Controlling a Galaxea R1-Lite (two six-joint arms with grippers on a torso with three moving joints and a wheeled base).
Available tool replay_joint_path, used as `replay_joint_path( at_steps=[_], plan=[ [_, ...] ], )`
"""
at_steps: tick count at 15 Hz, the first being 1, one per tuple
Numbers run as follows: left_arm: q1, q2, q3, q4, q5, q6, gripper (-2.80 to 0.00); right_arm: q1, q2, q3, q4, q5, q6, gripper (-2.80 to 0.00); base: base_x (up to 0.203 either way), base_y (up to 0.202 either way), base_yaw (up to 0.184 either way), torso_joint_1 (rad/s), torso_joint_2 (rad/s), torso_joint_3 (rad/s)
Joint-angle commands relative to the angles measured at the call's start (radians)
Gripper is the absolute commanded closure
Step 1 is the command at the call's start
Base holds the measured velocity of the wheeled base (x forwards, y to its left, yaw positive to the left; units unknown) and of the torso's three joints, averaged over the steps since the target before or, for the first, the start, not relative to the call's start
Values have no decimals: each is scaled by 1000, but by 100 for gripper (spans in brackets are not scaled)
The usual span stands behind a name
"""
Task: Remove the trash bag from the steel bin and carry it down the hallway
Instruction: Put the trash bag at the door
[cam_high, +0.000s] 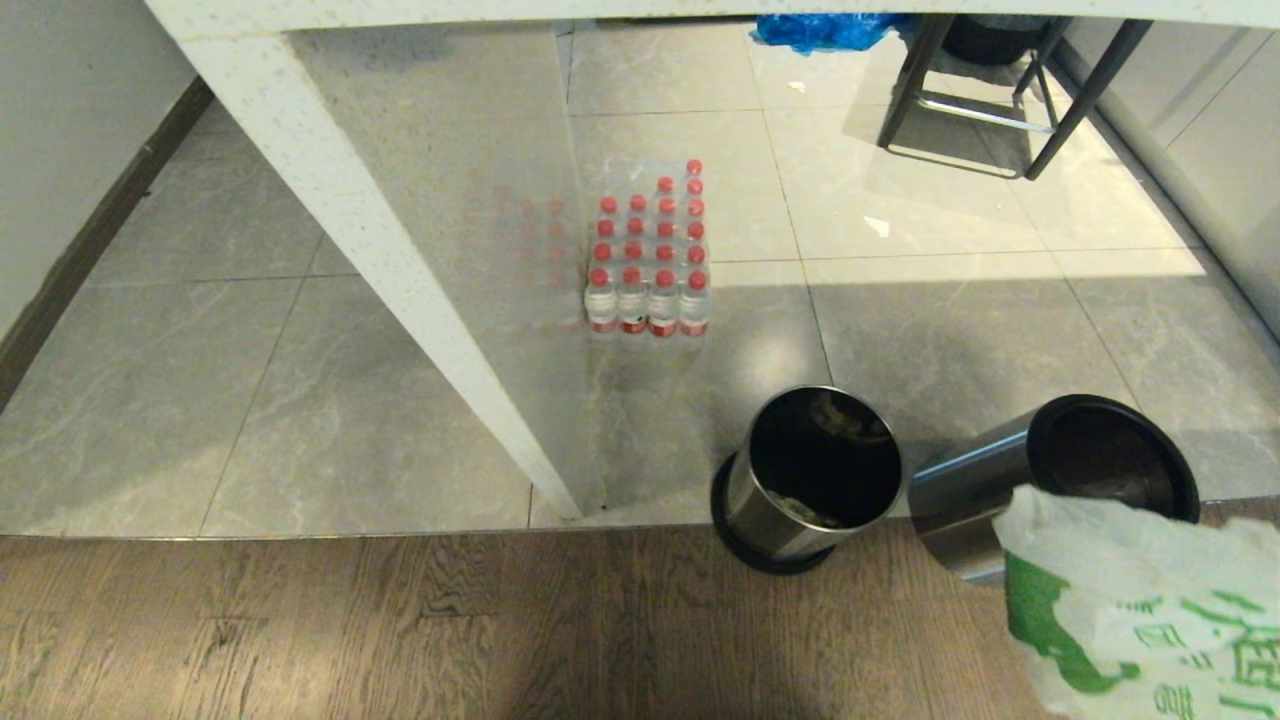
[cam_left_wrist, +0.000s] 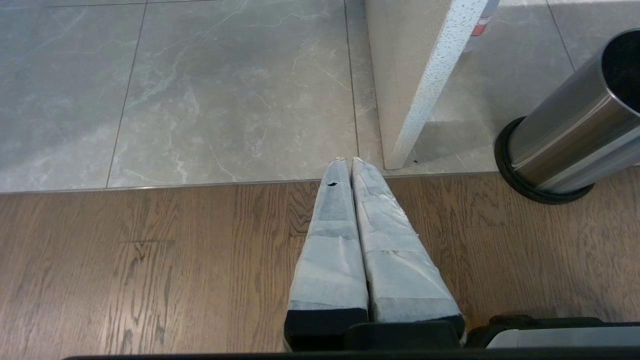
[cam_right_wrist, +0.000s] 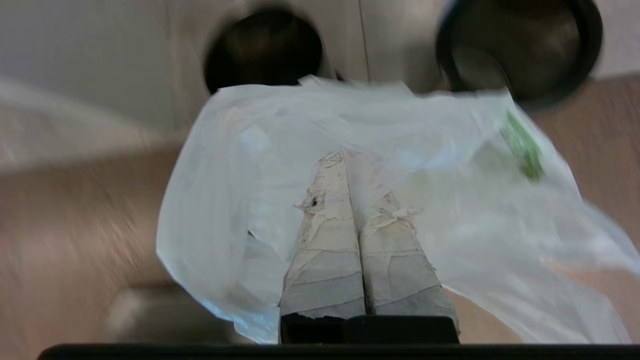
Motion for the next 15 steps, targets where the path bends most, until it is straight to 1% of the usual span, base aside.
replay_joint_path(
  at_steps=[1,3,4,6,7,8,9,11,12,15],
  plan=[
    [0,0,0,0,0,-1,0,-46,-263,79,82,26,-38,0,0,0,0,0,0,0],
    [0,0,0,0,0,0,0,-75,-427,170,101,67,-87,0,0,0,0,0,0,0],
    [0,0,0,0,0,-1,0,-81,-489,229,77,72,-124,0,0,0,0,0,0,0],
    [0,0,0,0,0,-1,0,-89,-524,427,-105,67,-177,0,0,0,0,0,0,0],
    [0,0,0,0,0,0,0,-91,-522,488,-148,66,-186,0,0,0,0,0,0,0],
    [0,0,0,0,0,0,0,-94,-518,512,-196,63,-176,0,0,0,0,0,0,0],
    [0,0,0,0,0,0,0,-96,-515,498,-238,57,-162,0,0,0,0,0,0,0],
    [0,0,0,0,0,0,0,-97,-515,495,-241,58,-175,0,0,0,0,0,0,0],
    [0,0,0,0,0,0,0,-97,-515,496,-227,63,-200,0,0,0,0,0,0,0],
    [0,0,0,0,0,0,0,-97,-515,496,-226,59,-190,0,0,0,0,0,0,0]
  ],
)
